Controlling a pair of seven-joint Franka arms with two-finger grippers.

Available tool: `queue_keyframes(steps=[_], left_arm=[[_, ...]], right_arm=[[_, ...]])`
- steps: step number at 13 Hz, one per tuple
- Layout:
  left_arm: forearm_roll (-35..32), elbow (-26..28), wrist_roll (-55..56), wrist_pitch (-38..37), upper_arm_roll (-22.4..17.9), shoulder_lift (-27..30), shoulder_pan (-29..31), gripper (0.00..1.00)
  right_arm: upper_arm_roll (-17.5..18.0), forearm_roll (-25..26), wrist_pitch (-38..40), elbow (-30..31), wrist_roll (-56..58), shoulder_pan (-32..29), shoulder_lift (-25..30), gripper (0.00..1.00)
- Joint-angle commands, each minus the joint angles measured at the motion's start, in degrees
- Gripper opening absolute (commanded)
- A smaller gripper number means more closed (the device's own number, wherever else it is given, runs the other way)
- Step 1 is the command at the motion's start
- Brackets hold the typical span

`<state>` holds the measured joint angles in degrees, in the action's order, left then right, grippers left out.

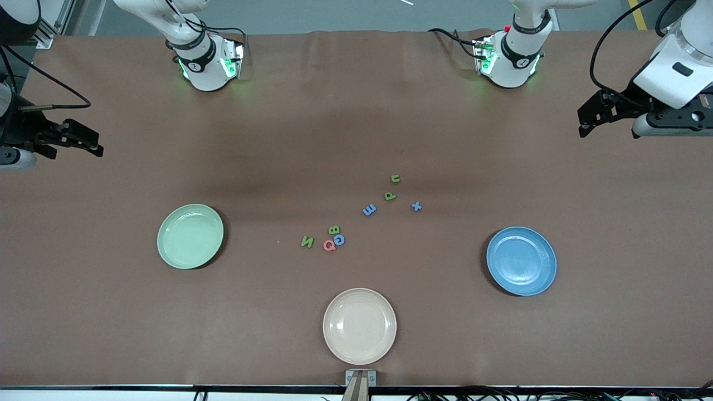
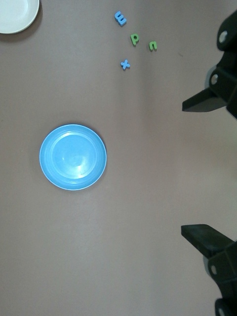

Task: Sort upper and lower case letters into plates
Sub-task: 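Reach the left gripper to the blue x while the right gripper reaches letters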

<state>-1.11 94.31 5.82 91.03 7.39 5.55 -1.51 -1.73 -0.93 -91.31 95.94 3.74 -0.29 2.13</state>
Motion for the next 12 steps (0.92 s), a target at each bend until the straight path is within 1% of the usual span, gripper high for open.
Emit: queue_keyframes(steps=[1, 3, 4, 5, 7, 8, 9, 10, 11, 12], left_arm=[[-1.09, -2.12, -0.89, -1.73, 0.25, -0.81, 0.02, 1.0], [-1.09, -2.64, -0.81, -1.65, 0.25, -1.5, -0.15, 1.0], [-1.09, -4.65, -0.37, -1.64, 0.25, -3.42, -0.59, 1.0], [-1.18, -6.93, -0.54, -1.73, 0.6, -6.57, -0.94, 1.0], [-1.18, -6.34, -0.02, -1.12, 1.91, -10.98, -2.25, 1.0], [-1.09, -5.2, 0.07, 0.1, 2.19, -12.92, -3.13, 1.0], [-1.09, -2.06, 1.2, 3.68, 2.27, -13.46, -4.27, 1.0], [-0.92, 1.45, 4.61, 7.81, 2.71, -13.38, -6.2, 1.0], [-1.09, 4.36, 11.69, 12.37, 2.8, -13.9, -8.31, 1.0], [-1.09, 5.69, 17.42, 15.46, 3.06, -15.82, -9.63, 1.0]], right_arm=[[0.24, 0.23, -0.53, 2.59, -0.31, -0.06, 2.79, 1.0], [0.33, 0.05, -0.71, 3.81, -0.32, 0.02, 3.92, 1.0], [0.33, -0.13, -1.06, 4.69, -0.32, -0.06, 4.45, 1.0], [0.24, -0.22, -1.06, 4.87, -0.32, -0.15, 4.55, 1.0], [0.24, -0.3, -1.06, 4.78, -0.4, -0.06, 4.46, 1.0], [0.24, -0.3, -1.06, 4.61, -0.49, -0.06, 4.37, 1.0], [0.24, -0.3, -0.97, 4.52, -0.49, -0.06, 4.28, 1.0], [0.24, -0.3, -0.97, 4.52, -0.49, -0.06, 4.28, 1.0], [0.24, -0.39, -0.89, 4.43, -0.49, -0.15, 4.28, 1.0], [0.24, -0.31, -0.71, 4.17, -0.58, 0.02, 4.2, 1.0]])
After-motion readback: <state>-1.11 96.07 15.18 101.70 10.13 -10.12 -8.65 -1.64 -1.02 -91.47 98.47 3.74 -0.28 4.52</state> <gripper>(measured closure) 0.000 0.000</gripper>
